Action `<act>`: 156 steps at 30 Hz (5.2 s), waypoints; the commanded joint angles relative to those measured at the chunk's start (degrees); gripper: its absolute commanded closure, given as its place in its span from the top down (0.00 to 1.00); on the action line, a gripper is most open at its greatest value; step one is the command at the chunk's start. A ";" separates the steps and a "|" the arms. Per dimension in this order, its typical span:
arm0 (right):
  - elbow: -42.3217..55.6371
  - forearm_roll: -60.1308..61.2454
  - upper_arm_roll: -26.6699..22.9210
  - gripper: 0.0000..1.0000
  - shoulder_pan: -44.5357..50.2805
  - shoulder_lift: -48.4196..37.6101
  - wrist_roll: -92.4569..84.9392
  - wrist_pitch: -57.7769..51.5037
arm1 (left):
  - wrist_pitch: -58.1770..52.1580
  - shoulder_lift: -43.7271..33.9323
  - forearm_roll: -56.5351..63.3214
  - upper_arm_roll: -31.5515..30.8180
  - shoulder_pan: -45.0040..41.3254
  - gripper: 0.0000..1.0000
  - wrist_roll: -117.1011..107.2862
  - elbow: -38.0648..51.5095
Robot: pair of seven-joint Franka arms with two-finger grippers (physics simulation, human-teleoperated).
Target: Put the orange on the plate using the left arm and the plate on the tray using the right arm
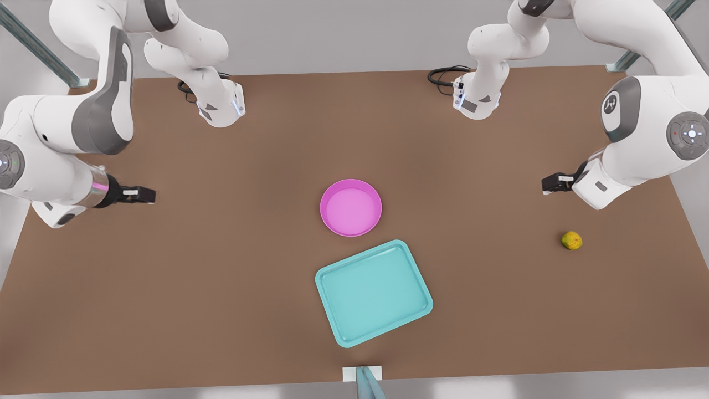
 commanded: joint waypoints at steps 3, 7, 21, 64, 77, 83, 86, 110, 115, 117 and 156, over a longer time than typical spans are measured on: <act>0.67 -1.35 -0.23 1.00 -0.52 -0.29 -4.09 5.23 | 0.55 2.01 1.05 0.39 0.20 1.00 -0.34 -0.22; 0.67 -1.27 -0.23 1.00 -0.43 -0.12 -4.52 5.14 | 16.62 18.61 4.48 0.92 9.86 1.00 -0.43 -1.36; 1.11 -1.35 -0.14 1.00 0.01 0.50 -4.61 5.14 | 37.47 29.53 6.59 4.17 16.20 1.00 18.21 -8.04; 1.11 0.05 -0.05 1.00 -0.26 2.87 -4.70 4.61 | 23.05 31.90 -8.00 1.09 -42.51 0.64 -45.33 6.81; -51.63 32.40 0.92 1.00 34.37 -1.18 6.10 75.63 | -12.36 11.33 -11.60 47.84 -39.97 1.00 11.00 6.82; -51.10 39.08 2.24 1.00 39.03 5.33 8.84 82.39 | 0.55 -6.60 0.35 2.85 -2.17 1.00 7.93 -7.77; -50.75 40.48 2.24 1.00 39.03 7.88 8.84 83.89 | -0.41 -5.19 1.67 3.38 -2.09 1.00 8.28 -7.25; -45.91 40.66 3.91 0.44 39.03 15.26 8.40 83.28 | 0.91 -5.45 1.58 3.38 -2.17 1.00 7.31 -7.25; -45.47 40.66 3.91 0.30 38.86 15.35 8.22 83.19 | 0.73 -5.54 1.58 3.38 -2.17 1.00 7.31 -7.25; -45.21 40.66 3.91 0.30 38.86 15.70 8.04 83.10 | 0.82 -5.54 1.67 3.38 -2.17 1.00 7.31 -7.16; 0.75 41.27 3.91 0.21 23.48 38.29 6.64 64.73 | 0.82 -5.19 1.76 3.47 -2.17 1.00 7.31 -5.93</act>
